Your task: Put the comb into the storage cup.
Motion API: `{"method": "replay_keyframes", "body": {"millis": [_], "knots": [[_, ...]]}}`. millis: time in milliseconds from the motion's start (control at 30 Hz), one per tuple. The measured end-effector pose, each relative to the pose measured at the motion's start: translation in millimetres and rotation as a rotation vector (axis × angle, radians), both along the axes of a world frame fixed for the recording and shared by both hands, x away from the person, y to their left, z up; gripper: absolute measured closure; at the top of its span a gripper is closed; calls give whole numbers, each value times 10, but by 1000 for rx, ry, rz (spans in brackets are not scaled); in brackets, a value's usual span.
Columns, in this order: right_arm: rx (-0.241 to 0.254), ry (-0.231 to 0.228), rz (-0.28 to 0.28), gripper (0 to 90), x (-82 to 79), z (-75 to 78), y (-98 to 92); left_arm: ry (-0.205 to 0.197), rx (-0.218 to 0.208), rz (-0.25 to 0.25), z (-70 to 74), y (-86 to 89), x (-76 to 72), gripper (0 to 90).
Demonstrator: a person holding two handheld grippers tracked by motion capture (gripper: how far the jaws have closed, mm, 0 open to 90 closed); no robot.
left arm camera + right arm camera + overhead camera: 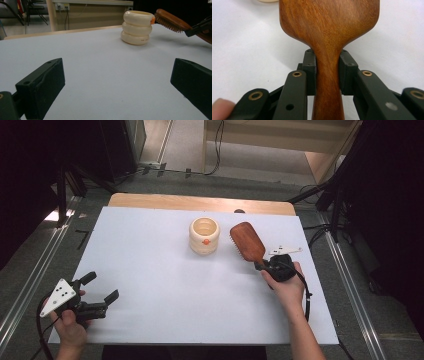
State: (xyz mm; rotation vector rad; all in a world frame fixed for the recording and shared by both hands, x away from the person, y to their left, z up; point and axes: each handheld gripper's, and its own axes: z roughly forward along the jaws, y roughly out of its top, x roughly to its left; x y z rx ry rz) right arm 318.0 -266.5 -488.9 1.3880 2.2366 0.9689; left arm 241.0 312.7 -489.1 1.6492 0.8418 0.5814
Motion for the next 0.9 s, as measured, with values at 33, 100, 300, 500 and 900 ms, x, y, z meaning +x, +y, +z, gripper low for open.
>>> {"method": "replay_keyframes", "body": {"millis": [33,100,300,500,900], "knots": [[2,-12,0,700,-9,-1,2,0,0,0,0,-1,0,0],[17,-17,1,700,-33,4,7,-1,1,-2,0,-1,0,0],[30,-47,0,700,-97,8,37,-2,2,-7,3,3,-2,1],[46,-75,3,700,-173,33,62,-2,0,-11,5,6,-3,0],[78,-116,20,700,-272,90,112,-10,28,-16,20,-35,-8,0]]}}
